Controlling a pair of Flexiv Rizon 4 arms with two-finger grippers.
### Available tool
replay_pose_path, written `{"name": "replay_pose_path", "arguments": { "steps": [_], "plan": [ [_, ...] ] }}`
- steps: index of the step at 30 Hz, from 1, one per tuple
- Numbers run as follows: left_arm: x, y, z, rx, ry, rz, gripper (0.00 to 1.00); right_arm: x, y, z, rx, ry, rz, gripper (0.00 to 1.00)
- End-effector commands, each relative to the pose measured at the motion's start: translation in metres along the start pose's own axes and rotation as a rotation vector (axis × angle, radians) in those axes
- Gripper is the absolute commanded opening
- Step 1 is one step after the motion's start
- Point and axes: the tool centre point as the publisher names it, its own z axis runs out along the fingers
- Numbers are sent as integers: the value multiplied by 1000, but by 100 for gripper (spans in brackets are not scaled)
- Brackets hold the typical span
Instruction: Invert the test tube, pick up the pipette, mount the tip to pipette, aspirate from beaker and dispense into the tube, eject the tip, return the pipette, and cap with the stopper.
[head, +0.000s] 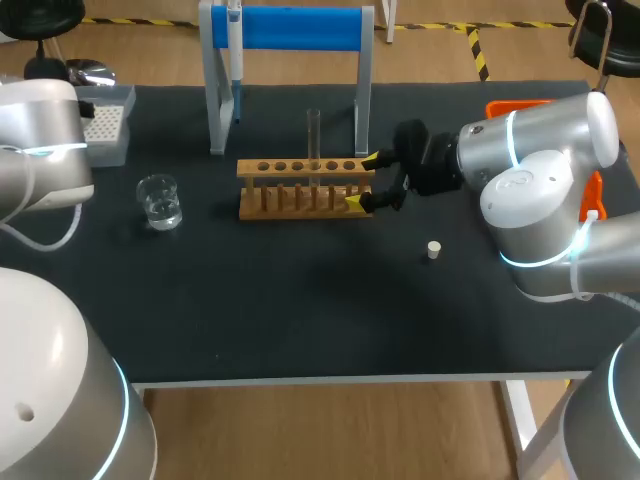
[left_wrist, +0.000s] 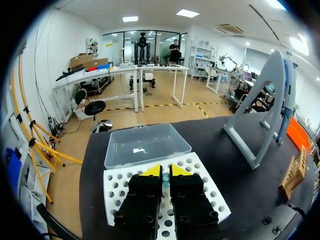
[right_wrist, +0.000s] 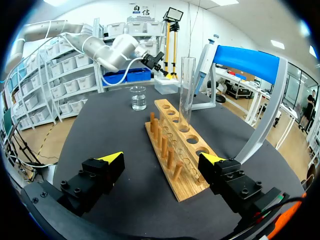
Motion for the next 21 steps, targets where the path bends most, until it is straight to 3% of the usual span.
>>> {"name": "replay_pose_path", "arguments": {
  "steps": [1,21],
  "plan": [
    [4,-4,-6,4,-7,4,0,0,0,0,2,0,0,100],
    [9,-19,-23,28,-75,47,0,0,0,0,2,0,0,100]
  ]
}}
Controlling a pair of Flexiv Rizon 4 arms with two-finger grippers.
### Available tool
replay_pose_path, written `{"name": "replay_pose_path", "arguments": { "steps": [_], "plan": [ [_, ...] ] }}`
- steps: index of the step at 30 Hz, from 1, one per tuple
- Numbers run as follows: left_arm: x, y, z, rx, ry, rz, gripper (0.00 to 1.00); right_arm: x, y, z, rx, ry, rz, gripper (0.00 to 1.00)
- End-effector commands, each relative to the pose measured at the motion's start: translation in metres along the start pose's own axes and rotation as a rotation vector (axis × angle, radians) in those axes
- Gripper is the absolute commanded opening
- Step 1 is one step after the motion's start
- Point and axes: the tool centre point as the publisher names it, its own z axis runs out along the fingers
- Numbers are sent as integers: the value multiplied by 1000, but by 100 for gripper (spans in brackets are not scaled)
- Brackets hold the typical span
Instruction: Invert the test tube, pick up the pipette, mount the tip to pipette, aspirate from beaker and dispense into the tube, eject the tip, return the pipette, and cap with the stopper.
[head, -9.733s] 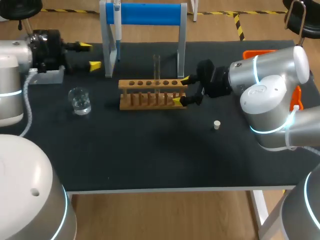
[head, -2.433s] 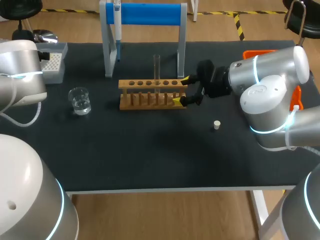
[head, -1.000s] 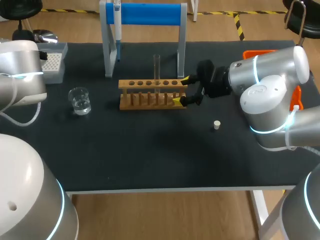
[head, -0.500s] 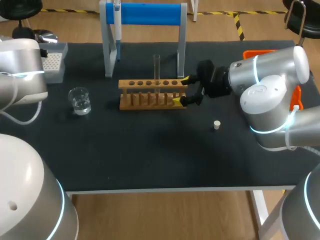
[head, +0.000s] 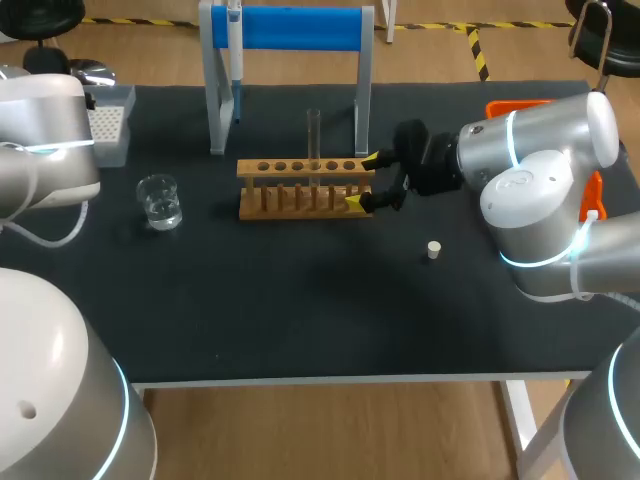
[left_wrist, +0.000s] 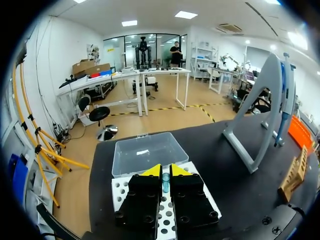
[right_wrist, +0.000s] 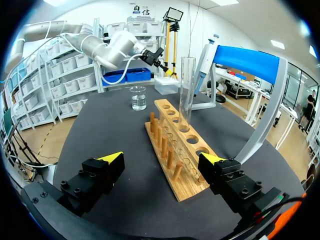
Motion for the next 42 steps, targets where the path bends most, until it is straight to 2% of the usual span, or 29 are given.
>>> {"name": "replay_pose_path", "arguments": {
  "steps": [1,25,28,33,36,37,39,40,42],
  "plan": [
    [5,-2,-7,13,-25,3,0,0,0,0,2,0,0,100],
    [12,-23,-30,60,-95,75,0,0,0,0,2,0,0,100],
    [15,-29,-36,78,-70,95,0,0,0,0,2,0,0,100],
    [31,-46,-48,139,84,184,0,0,0,0,2,0,0,100],
    [46,-59,-54,157,223,270,0,0,0,0,2,0,0,100],
    [52,-63,-57,173,297,304,0,0,0,0,2,0,0,100],
    [62,-71,-63,181,364,359,0,0,0,0,2,0,0,100],
    [69,-74,-67,187,433,397,0,0,0,0,2,0,0,100],
    [79,-80,-73,186,496,445,0,0,0,0,2,0,0,100]
  ]
}}
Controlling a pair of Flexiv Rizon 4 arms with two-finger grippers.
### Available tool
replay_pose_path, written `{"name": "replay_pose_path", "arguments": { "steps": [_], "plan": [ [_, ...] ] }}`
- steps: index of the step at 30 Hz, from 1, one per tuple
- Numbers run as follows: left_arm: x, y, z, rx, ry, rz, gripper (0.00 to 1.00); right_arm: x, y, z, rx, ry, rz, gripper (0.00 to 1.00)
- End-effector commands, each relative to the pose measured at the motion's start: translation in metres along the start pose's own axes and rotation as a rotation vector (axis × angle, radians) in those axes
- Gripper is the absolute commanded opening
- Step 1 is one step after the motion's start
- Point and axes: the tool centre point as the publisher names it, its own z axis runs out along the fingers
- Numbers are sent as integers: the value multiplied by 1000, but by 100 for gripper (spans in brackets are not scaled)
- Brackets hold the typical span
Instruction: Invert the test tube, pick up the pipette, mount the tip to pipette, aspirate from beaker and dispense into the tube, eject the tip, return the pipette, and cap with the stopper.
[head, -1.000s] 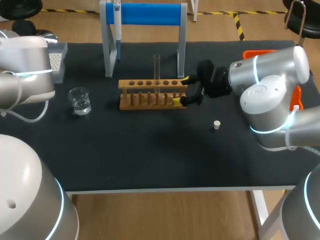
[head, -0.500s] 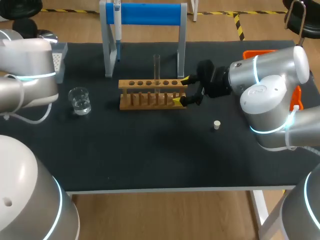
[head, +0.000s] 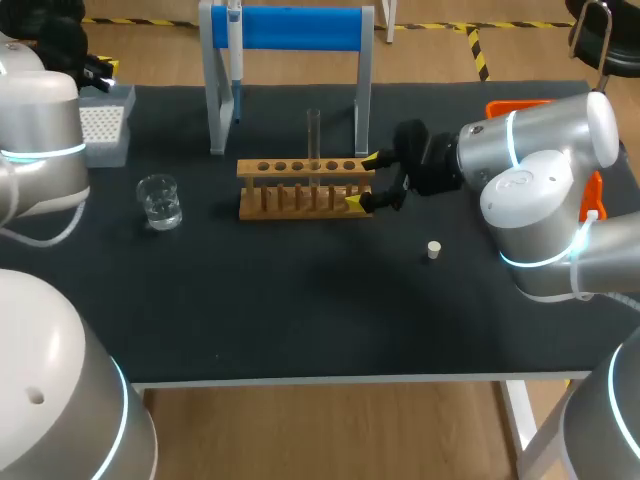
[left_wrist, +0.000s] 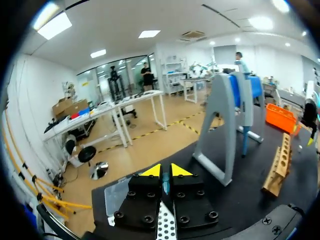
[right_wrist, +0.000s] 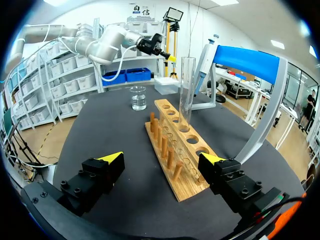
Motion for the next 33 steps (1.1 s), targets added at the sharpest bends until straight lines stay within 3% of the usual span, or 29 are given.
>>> {"name": "replay_pose_path", "arguments": {
  "steps": [1,22,27,33],
  "plan": [
    [6,-13,-24,27,331,132,0,0,0,0,2,0,0,100],
    [6,-13,-24,27,331,132,0,0,0,0,2,0,0,100],
    [53,-24,-48,-12,435,186,0,0,0,0,2,0,0,100],
    [110,-36,-78,-37,494,222,0,0,0,0,2,0,0,100]
  ]
}}
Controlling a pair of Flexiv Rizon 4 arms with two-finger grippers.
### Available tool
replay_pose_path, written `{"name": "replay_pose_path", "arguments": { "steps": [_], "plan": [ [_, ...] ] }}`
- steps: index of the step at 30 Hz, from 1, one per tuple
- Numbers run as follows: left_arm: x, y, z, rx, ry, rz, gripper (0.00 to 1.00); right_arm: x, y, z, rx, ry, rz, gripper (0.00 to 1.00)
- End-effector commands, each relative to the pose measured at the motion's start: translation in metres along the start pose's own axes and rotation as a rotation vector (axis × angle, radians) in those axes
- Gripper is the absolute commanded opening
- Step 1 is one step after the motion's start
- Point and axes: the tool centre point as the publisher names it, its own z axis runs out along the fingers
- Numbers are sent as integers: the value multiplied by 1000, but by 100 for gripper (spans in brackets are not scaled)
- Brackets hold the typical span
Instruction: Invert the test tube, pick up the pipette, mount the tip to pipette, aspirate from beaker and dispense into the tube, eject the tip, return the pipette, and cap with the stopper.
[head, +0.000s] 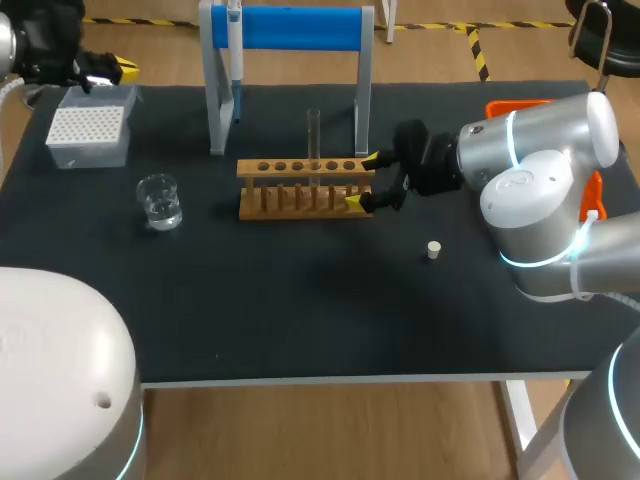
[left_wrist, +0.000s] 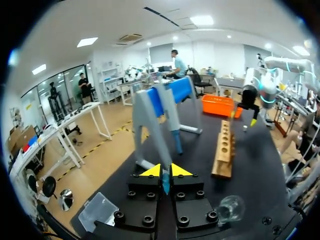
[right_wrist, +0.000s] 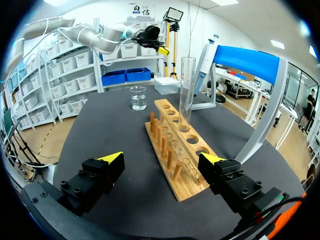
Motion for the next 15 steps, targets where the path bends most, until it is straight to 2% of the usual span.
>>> {"name": "replay_pose_path", "arguments": {
  "steps": [1,6,11,15],
  "plan": [
    [50,-23,-13,-31,-13,0,0,0,0,0,2,0,0,100],
    [94,-48,-10,-53,32,-5,0,0,0,0,2,0,0,100],
    [130,-69,-5,-69,33,-25,0,0,0,0,2,0,0,100],
    [159,-83,2,-83,67,-22,0,0,0,0,2,0,0,100]
  ]
}}
